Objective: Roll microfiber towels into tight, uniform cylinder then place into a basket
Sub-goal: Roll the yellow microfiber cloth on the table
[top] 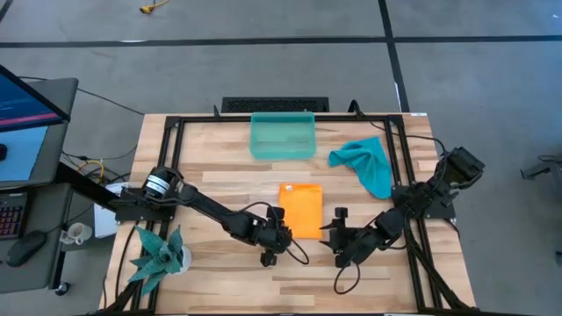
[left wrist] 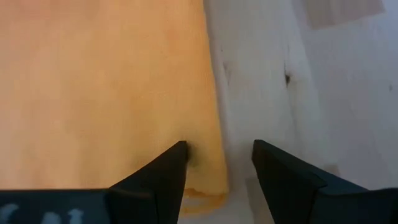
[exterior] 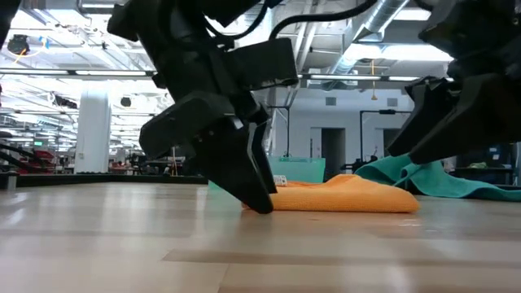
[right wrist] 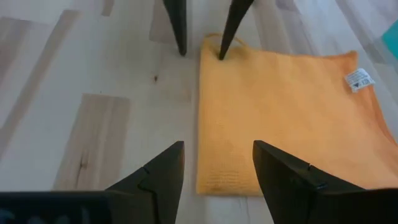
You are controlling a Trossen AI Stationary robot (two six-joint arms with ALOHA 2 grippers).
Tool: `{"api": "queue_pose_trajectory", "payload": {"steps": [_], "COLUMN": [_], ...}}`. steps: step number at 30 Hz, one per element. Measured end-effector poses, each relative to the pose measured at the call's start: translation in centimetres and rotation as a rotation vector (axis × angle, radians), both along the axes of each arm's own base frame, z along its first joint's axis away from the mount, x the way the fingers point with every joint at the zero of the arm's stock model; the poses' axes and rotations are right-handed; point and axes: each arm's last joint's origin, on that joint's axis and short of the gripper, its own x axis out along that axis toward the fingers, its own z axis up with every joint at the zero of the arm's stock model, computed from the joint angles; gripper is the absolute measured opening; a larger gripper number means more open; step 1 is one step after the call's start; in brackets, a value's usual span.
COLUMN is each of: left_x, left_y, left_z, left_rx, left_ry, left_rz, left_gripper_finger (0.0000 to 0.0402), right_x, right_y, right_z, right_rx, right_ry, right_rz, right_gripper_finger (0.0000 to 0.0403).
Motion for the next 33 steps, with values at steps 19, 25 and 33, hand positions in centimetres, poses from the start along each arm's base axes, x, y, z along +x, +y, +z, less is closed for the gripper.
{"api": "queue_pose_trajectory", "payload": {"steps": [19, 25, 33], "left_x": [0.4, 0.4, 0.1], "left_y": [0.7, 0.8, 0.9], "left_z": [-0.8, -0.8, -0.4], "left_rx": [-0.029, -0.027, -0.033], "left_ry": [0.013, 0.016, 0.027], "left_rz": [0.022, 0.021, 0.037], "left_gripper_finger": [0.018, 0.018, 0.018], "right_x": [1.9, 2.4, 2.2], "right_y": [-0.8, -0.6, -0.6], "right_z": [-5.2, -5.0, -4.8], "right_rx": [-0.064, -0.049, -0.013], "right_ry": [0.065, 0.081, 0.113], "right_rz": [-0.025, -0.014, -0.011], "right_gripper_finger": [0.0214, 0.0195, 0.0101]}}
